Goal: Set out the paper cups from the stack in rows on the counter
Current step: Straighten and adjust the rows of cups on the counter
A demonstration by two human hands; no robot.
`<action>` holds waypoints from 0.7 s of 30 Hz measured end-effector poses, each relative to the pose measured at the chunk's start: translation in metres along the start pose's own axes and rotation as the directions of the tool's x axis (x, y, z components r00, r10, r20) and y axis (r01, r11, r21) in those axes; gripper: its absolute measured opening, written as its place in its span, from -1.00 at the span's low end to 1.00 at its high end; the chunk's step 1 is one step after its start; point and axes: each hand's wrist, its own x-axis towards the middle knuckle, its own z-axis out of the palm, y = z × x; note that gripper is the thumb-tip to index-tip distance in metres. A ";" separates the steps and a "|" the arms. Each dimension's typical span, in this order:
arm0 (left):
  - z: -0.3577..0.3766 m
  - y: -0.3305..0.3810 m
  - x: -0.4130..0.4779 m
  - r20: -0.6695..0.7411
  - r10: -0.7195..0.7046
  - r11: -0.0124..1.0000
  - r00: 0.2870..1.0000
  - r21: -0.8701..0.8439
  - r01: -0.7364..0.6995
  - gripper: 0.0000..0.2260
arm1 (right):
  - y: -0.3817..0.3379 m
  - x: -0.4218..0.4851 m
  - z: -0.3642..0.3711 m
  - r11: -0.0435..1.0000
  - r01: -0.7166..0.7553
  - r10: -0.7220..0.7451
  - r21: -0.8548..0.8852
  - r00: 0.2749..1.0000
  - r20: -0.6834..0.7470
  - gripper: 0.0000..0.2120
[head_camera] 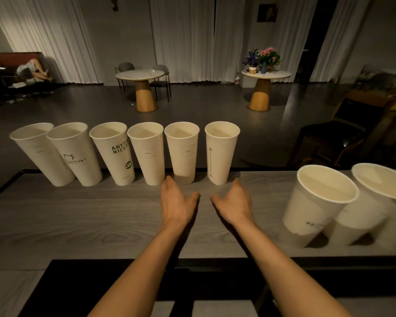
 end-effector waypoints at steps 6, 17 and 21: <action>-0.007 0.017 -0.064 0.081 0.015 0.999 0.997 -0.035 -0.012 -0.45 | 0.015 -0.084 -0.049 0.988 0.136 -0.122 -0.068 0.975 0.187 -0.81; 0.038 0.094 -0.168 0.460 0.228 0.963 0.858 -0.239 -0.127 -0.04 | 0.116 -0.156 -0.174 0.927 0.212 -0.002 0.309 0.826 -0.563 -0.83; 0.058 0.112 -0.179 0.376 0.228 0.958 0.898 -0.251 -0.139 0.03 | 0.138 -0.132 -0.186 0.935 0.091 0.113 0.341 0.838 -0.534 -0.56</action>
